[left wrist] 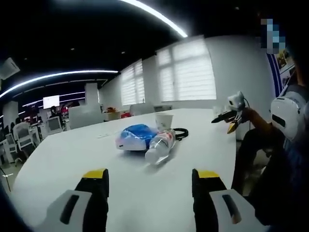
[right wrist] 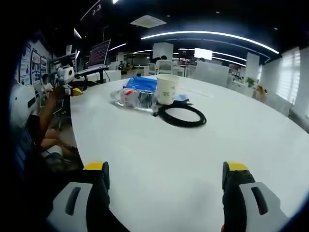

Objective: Arrange the tabletop items into an orderly group along one side of the table until the central work area is clear of visible clutter.

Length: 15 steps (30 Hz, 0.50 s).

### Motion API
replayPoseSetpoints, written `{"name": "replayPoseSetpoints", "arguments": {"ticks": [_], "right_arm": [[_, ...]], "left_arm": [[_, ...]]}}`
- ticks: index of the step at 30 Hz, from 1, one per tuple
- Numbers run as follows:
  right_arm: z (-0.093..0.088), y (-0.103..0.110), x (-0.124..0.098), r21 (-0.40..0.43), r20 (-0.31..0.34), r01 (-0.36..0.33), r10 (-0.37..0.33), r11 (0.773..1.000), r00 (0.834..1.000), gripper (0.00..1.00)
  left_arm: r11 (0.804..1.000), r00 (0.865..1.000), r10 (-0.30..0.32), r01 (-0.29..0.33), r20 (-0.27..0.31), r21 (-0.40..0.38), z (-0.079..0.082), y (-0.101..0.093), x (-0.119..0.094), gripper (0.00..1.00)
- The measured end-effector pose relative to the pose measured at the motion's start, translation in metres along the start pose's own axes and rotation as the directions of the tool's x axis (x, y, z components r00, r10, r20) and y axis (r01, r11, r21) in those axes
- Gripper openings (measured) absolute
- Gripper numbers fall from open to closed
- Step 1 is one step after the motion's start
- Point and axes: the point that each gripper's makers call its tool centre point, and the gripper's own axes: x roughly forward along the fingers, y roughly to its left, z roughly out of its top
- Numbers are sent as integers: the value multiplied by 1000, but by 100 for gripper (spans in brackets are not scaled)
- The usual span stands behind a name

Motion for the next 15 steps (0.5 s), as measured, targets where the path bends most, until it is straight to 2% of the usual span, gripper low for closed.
{"name": "replayPoseSetpoints", "arguments": {"ticks": [15], "right_arm": [[-3, 1, 0, 3, -5, -4, 4, 1000, 1000, 94]], "left_arm": [[1000, 1000, -2, 2, 3, -16, -4, 0, 2, 68]]}}
